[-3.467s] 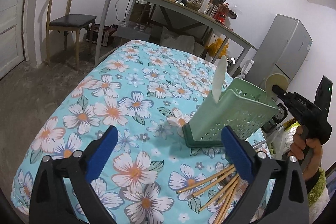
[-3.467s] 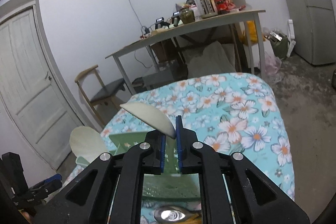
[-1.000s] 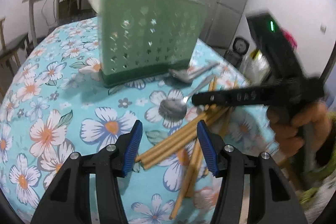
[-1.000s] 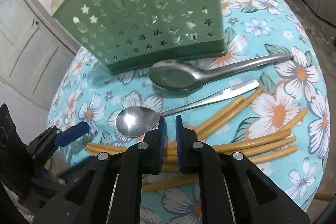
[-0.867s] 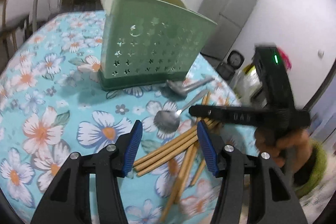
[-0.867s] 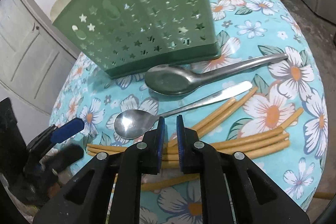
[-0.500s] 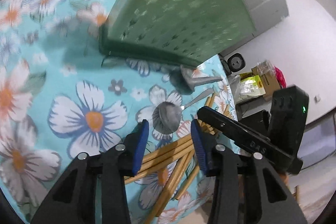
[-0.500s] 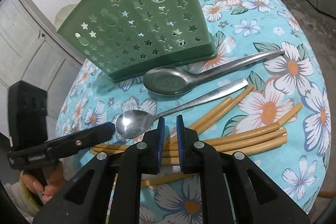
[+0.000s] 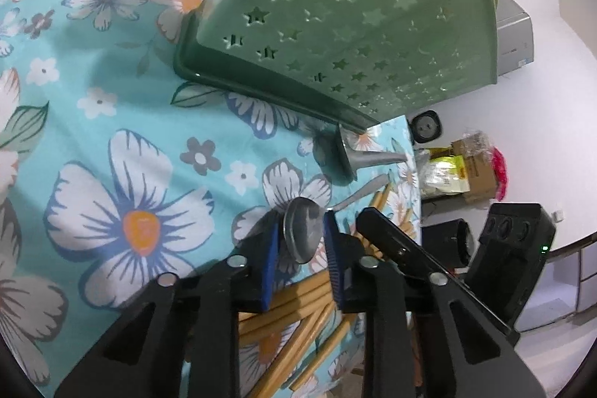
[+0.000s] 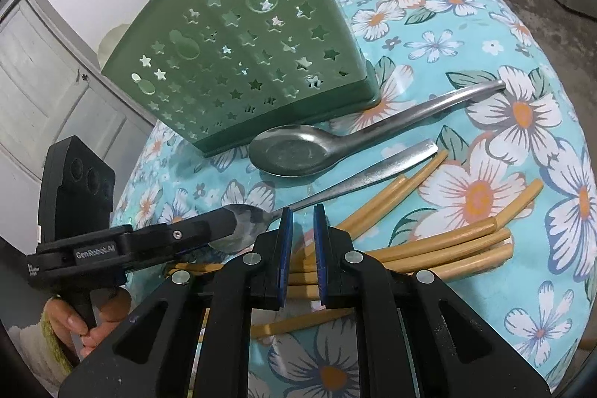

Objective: Organize utensils
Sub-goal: 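Close the left gripper on a metal spoon while the right gripper grasps another spoon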

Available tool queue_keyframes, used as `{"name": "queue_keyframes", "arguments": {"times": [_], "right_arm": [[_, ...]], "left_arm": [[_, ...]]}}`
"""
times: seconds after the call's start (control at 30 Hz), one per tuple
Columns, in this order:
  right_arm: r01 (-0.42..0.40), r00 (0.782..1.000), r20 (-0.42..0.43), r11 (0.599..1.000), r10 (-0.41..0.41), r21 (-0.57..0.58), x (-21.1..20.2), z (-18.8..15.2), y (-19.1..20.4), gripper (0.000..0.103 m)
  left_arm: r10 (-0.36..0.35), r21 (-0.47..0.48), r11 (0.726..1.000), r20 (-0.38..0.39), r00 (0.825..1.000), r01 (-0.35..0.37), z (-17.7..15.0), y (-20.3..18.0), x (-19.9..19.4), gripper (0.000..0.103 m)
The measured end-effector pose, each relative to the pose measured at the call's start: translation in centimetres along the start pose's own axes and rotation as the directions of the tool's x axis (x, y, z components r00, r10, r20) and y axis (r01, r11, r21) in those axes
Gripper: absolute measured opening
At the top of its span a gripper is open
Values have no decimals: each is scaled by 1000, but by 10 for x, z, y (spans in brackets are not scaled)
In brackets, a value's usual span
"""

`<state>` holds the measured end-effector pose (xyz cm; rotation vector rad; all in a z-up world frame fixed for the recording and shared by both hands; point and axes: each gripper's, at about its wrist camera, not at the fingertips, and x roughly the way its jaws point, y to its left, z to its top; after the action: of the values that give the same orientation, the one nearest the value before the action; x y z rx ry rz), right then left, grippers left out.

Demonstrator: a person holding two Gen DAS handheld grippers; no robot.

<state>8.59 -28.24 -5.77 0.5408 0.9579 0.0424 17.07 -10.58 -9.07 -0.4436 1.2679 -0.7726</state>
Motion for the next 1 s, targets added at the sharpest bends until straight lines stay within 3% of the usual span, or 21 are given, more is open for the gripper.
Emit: {"name": "queue_keyframes", "arguments": {"times": [0.1,0.3,0.43,0.67,1.0], "right_arm": [[10,1000,5,1000,-10,-12,-2,-1,1,11],[59,998,41,997,-57,-55,-16,0,9,21],[95,992,89,991,-87,-97,-26,5,16,23],[154,983,132,964,-127,-218,-24,10,40,28],[317,947,198,823,-252,-472,17,2,79,32]], "left_arm": [[59,31,998,20,998,-60,-3,-6,1,7],[99,79,991,53,994,-103,-6,-16,-6,5],[125,121,983,87,988,-135,-10,-21,-23,4],[206,157,961,139,969,-227,-16,-14,-62,4],[291,157,930,235,927,-332,-18,6,-112,4]]}}
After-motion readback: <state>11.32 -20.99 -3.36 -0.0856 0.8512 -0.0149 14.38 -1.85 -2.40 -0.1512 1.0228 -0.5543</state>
